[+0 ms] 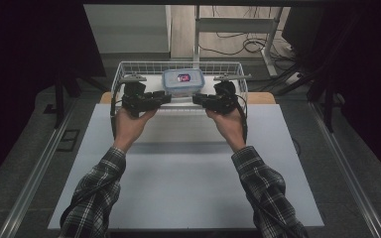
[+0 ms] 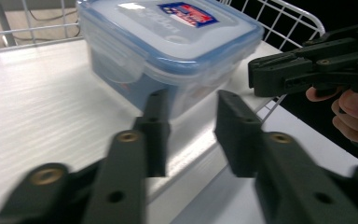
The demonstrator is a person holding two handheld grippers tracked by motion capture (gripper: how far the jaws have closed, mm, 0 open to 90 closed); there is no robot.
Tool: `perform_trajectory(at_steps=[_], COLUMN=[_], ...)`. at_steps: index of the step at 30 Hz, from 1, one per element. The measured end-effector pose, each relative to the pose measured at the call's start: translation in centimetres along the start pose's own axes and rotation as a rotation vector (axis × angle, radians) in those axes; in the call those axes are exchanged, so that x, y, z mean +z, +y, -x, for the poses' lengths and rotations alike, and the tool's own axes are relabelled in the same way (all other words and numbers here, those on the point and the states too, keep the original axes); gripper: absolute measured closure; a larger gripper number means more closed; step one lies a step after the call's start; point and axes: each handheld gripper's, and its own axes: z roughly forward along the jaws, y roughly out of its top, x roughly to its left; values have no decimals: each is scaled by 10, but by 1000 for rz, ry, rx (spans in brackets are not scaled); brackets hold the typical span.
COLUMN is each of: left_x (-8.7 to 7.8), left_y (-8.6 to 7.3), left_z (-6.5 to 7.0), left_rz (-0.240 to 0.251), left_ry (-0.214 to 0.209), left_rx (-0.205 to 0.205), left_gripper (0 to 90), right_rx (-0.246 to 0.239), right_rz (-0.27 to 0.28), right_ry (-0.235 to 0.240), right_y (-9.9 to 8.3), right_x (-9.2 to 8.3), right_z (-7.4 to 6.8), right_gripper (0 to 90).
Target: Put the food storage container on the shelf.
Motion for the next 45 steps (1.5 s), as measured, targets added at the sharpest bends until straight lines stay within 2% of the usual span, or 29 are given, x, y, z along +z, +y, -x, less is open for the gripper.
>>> perform_trajectory(at_steps=[1, 3, 4, 7, 11, 17, 24, 35, 45], left_x=[-1, -2, -3, -8, -12, -15, -15, -17, -16], left_y=[-2, -5, -6, -12, -17, -29, -43, -65, -94], left_z=[2, 4, 6, 10, 13, 21, 30, 41, 38], left_rz=[5, 12, 16, 33, 39, 31, -16, -48, -64], left_ry=[-2, -6, -10, -26, -34, -29, -9, -9, -28], left_rx=[6, 20, 21, 31, 43, 90, 136, 154, 110], left_gripper=[568, 478, 478, 394, 330, 291, 249, 169, 119], right_rx=[0, -10, -10, -27, -46, -78, -138, -173, -177], right_rz=[0, -3, -3, 0, -2, 5, -10, -51, -57], right_ry=[0, 6, 6, 15, 18, 29, 10, 13, 4], right_y=[0, -3, -3, -8, -12, -21, -35, -58, -80], right_x=[0, -1, -1, -4, -6, -10, -16, -19, -20], right_z=[0, -3, -3, -9, -13, -21, -30, -36, -34], right_gripper=[738, 696, 696, 645, 608, 541, 478, 364, 263])
